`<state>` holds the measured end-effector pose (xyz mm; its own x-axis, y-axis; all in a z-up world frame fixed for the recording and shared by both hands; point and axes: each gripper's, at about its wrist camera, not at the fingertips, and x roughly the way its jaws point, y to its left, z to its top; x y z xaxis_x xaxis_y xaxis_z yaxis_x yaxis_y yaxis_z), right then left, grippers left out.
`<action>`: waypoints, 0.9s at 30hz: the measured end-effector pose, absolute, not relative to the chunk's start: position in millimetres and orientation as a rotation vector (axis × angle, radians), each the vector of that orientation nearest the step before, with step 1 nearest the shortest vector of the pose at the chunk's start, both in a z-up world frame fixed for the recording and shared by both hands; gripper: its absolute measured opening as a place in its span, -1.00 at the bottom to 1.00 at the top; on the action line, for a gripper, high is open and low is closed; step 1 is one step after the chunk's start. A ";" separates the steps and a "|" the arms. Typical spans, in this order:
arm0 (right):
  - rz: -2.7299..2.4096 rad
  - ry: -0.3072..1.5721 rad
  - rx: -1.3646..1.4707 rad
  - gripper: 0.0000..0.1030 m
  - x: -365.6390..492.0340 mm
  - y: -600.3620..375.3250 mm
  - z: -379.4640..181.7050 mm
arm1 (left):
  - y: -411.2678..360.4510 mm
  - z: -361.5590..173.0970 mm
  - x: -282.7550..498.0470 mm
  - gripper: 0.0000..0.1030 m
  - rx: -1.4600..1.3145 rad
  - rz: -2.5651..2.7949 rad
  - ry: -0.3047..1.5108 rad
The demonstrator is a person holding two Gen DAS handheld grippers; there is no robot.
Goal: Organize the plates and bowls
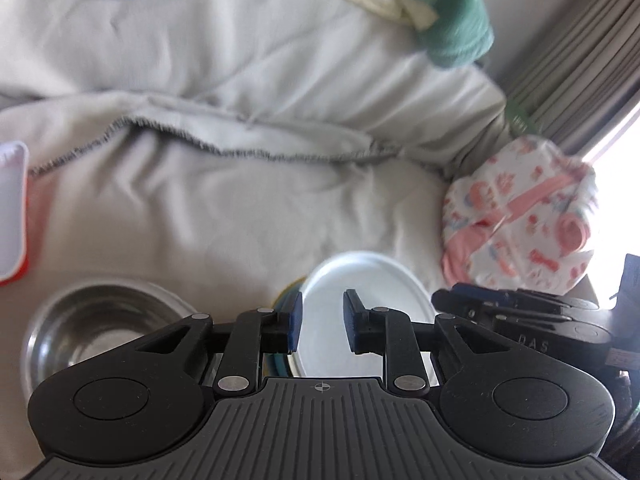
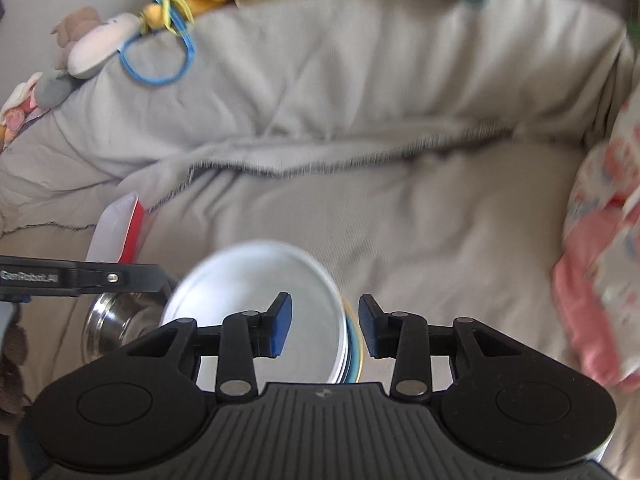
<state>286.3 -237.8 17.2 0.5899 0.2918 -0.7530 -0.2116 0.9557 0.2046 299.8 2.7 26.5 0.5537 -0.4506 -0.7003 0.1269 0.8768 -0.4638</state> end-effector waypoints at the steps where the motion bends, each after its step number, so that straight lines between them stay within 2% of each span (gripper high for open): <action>1: 0.290 0.866 0.078 -0.29 284.4 -233.6 24.7 | 10.3 31.5 294.5 -0.51 -0.388 -0.350 0.904; 3: 0.314 0.822 0.047 -0.22 283.7 -220.6 40.3 | 29.3 38.8 281.0 -0.51 -0.383 -0.323 0.862; 5: 0.358 0.809 0.039 0.01 289.3 -198.8 51.3 | 51.5 39.1 266.7 -0.51 -0.353 -0.263 0.844; 6: 0.385 0.820 0.033 0.03 293.7 -185.3 52.8 | 63.7 35.4 259.1 -0.51 -0.334 -0.221 0.844; 10: 0.469 0.950 -0.018 0.03 325.6 -116.4 37.1 | 114.9 1.0 238.1 -0.51 -0.370 -0.090 0.901; 16: 0.441 1.126 -0.209 0.03 357.0 -29.2 -17.9 | 164.0 -55.5 232.4 -0.52 -0.480 -0.027 0.986; 22: 0.401 1.210 -0.315 0.03 364.4 1.5 -50.5 | 179.4 -61.7 222.6 -0.55 -0.512 -0.048 0.956; 24: 0.401 1.236 -0.313 0.06 366.6 4.5 -56.5 | 183.9 -63.6 217.1 -0.45 -0.537 -0.054 0.966; 27: 0.410 1.258 -0.311 0.09 371.0 6.5 -63.0 | 193.5 -70.8 213.5 -0.45 -0.575 -0.055 0.990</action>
